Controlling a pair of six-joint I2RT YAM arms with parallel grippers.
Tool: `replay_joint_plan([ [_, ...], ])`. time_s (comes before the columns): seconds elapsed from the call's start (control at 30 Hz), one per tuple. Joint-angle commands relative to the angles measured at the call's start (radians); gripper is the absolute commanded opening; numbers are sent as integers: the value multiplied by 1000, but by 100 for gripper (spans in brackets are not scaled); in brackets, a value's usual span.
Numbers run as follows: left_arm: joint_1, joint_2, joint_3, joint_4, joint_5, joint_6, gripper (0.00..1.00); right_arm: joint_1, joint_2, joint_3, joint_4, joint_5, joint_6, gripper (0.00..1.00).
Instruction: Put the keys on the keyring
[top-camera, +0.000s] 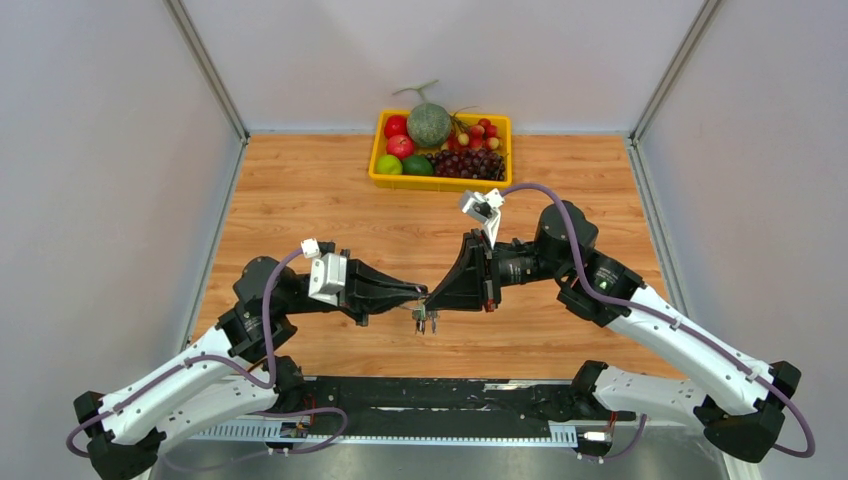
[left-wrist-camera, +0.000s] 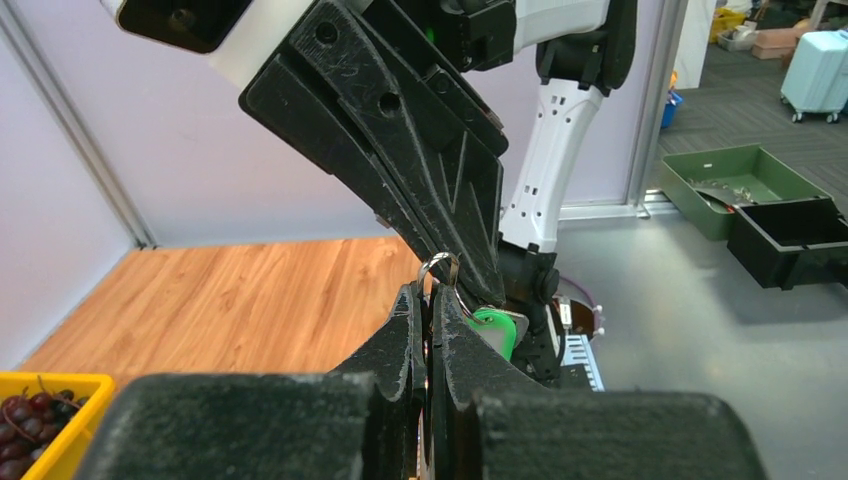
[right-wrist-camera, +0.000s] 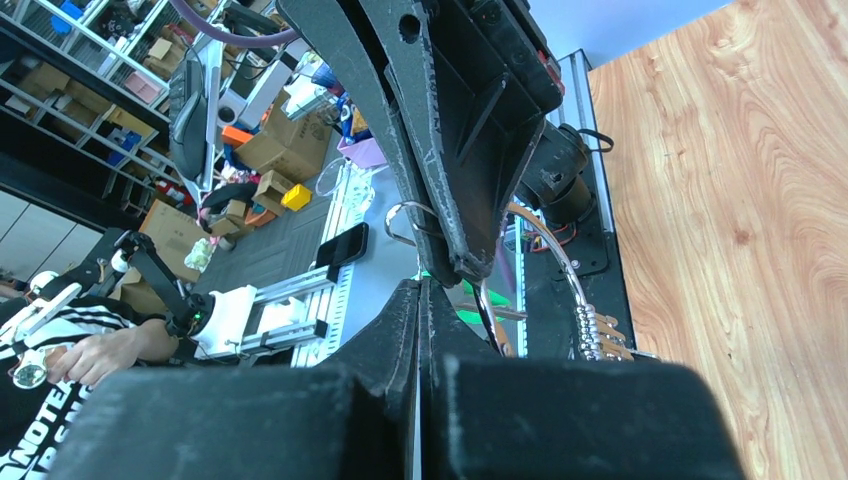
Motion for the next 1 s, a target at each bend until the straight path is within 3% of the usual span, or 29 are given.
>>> replay_joint_plan([
  [0.0, 1, -16, -1, 97, 61, -9, 0, -6, -20, 32, 56, 3, 24, 0],
  [0.97, -3, 14, 3, 84, 92, 4, 0, -7, 11, 45, 97, 44, 105, 0],
])
